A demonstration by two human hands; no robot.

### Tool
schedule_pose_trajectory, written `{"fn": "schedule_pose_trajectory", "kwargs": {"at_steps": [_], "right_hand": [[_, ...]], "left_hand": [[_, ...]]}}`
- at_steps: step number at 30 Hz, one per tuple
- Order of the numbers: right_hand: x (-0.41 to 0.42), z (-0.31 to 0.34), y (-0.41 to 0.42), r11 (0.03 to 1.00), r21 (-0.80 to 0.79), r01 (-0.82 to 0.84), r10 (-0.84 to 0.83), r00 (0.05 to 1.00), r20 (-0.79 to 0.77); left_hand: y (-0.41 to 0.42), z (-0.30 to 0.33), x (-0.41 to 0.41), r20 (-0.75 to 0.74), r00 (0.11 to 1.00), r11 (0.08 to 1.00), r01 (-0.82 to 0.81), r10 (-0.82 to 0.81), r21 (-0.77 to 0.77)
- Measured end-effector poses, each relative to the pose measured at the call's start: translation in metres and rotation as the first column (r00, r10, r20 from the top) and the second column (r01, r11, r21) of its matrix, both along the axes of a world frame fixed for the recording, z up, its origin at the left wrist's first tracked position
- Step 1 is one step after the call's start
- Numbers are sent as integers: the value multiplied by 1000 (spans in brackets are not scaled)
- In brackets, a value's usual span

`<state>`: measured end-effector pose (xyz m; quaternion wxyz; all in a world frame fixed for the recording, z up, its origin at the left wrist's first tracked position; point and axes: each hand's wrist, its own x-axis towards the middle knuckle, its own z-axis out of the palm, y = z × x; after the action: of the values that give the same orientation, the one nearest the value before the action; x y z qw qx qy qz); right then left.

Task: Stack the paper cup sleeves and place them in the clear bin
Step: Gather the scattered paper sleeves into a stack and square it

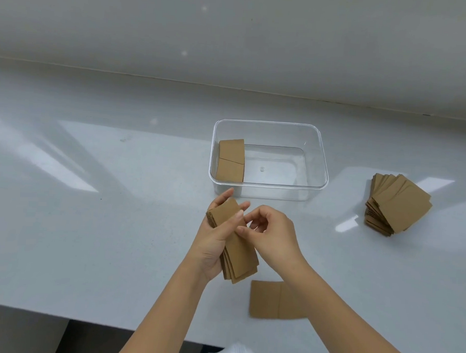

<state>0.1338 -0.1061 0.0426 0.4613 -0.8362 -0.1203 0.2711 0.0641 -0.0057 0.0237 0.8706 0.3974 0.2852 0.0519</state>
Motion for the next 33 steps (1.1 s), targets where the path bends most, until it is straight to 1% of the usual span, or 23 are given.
{"fn": "schedule_pose_trajectory", "kwargs": {"at_steps": [3, 5, 7, 9, 11, 12, 14, 17, 19, 21, 23, 25, 28, 30, 32, 33], "right_hand": [[0, 0, -3, 999, -40, -35, 36, 999, 16], [0, 1, -5, 995, -82, -61, 65, 997, 50], [4, 2, -10, 982, -160, -99, 126, 977, 170], [10, 2, -20, 966, -201, -162, 218, 930, 296], [18, 0, -36, 943, -227, -245, 312, 888, 337], [21, -2, -45, 921, -258, -291, 365, 874, 320], [24, -9, -62, 844, -354, -403, 489, 849, 199], [18, -20, -78, 664, -492, -564, 644, 765, -8], [9, -28, -82, 580, -538, -612, 697, 715, -61], [-1, -39, -83, 528, -589, -613, 742, 669, -32], [-4, -46, -82, 542, -609, -579, 745, 666, 30], [-5, -50, -82, 579, -600, -553, 717, 695, 51], [-6, -51, -83, 609, -584, -537, 692, 719, 61], [-7, -49, -84, 685, -521, -509, 614, 789, 36], [-4, -42, -84, 803, -397, -445, 458, 886, -68], [-1, -36, -83, 871, -307, -383, 361, 924, -129]], "left_hand": [[-2, 0, 0, -10, 1000, 999, 13, -13, 45], [-4, -2, 0, -19, 1000, 999, 8, -8, 37], [-3, -4, 0, -43, 999, 1000, -12, 12, 12], [-1, -4, 0, -48, 998, 999, -32, 31, -12], [4, -5, -1, -50, 998, 999, -40, 40, -5], [7, -5, -2, -56, 997, 999, -43, 43, 3], [12, -7, -5, -81, 996, 999, -41, 41, 11], [14, -11, -10, -122, 992, 999, -16, 19, 28], [11, -12, -12, -139, 990, 998, 26, -18, 57], [8, -13, -14, -153, 986, 992, 77, -61, 100], [8, -13, -16, -150, 983, 982, 128, -107, 138], [10, -16, -18, -139, 980, 974, 164, -143, 154], [13, -20, -18, -115, 985, 987, 137, -127, 89], [15, -19, -17, -112, 989, 994, 101, -98, 27], [17, -17, -17, -110, 991, 997, 78, -78, -3], [19, -15, -16, -109, 992, 998, 66, -67, -9]]}}
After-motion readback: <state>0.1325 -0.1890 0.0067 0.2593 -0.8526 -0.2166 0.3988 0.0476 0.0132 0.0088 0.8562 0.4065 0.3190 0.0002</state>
